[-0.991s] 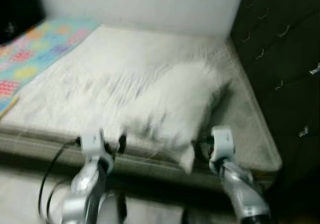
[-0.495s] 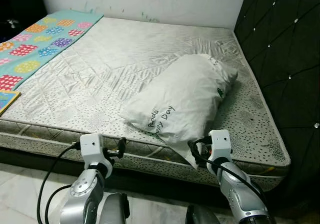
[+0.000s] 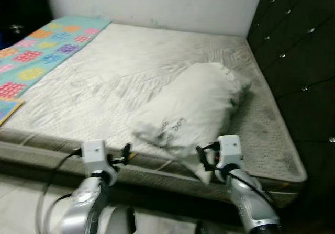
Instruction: Clean up the room
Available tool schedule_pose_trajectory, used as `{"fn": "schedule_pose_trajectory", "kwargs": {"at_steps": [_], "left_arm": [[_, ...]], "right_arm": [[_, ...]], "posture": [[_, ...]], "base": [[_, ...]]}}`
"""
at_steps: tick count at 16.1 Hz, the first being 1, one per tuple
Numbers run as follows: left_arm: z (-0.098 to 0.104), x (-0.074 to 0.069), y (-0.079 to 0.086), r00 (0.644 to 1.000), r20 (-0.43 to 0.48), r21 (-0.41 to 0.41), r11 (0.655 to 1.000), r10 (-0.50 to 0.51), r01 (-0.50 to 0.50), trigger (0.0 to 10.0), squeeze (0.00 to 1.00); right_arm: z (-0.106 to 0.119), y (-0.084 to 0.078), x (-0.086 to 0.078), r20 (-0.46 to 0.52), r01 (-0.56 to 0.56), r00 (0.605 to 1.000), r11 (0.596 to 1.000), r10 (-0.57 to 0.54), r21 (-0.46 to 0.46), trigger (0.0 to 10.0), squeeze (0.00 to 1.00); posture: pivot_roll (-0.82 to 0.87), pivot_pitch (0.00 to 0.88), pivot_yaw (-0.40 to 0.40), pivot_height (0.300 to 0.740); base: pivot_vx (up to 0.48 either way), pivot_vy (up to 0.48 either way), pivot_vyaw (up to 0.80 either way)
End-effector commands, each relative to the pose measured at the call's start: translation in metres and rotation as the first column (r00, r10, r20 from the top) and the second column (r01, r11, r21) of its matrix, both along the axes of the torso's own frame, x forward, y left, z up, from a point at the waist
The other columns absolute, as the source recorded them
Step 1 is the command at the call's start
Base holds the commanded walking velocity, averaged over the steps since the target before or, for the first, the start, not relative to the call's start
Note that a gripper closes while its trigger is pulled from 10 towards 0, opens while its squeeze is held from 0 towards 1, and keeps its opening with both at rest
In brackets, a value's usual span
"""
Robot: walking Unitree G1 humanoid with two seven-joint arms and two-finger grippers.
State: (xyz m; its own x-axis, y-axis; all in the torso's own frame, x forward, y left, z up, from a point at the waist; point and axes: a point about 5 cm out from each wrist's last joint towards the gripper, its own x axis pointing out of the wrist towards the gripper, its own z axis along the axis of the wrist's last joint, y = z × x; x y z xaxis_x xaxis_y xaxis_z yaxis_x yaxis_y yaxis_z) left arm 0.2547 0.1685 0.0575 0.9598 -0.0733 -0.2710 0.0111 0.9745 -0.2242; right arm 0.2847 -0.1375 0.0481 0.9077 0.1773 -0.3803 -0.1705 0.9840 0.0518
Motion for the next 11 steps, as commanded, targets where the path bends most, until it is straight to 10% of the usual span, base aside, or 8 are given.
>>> {"fn": "schedule_pose_trajectory", "kwargs": {"at_steps": [1, 11], "left_arm": [[0.0058, 0.0039, -0.0090, 0.999, 0.030, -0.011, 0.999, -0.030, 0.030, 10.0, 0.00], [0.0031, 0.0032, -0.0117, 0.999, 0.019, -0.021, 0.999, -0.035, 0.035, 10.0, 0.00]], "right_arm": [[0.0012, -0.0083, 0.0010, 0.008, 0.017, 1.000, 1.000, -0.017, -0.022, 10.0, 0.00], [0.0002, -0.0086, 0.0013, 0.003, 0.017, 1.000, 1.000, -0.017, -0.026, 10.0, 0.00]], "posture": [[-0.13, 0.000, -0.026, 0.617], [-0.13, 0.000, -0.027, 0.617]], "base": [[0.480, 0.000, 0.00], [0.405, 0.000, 0.00]]}}
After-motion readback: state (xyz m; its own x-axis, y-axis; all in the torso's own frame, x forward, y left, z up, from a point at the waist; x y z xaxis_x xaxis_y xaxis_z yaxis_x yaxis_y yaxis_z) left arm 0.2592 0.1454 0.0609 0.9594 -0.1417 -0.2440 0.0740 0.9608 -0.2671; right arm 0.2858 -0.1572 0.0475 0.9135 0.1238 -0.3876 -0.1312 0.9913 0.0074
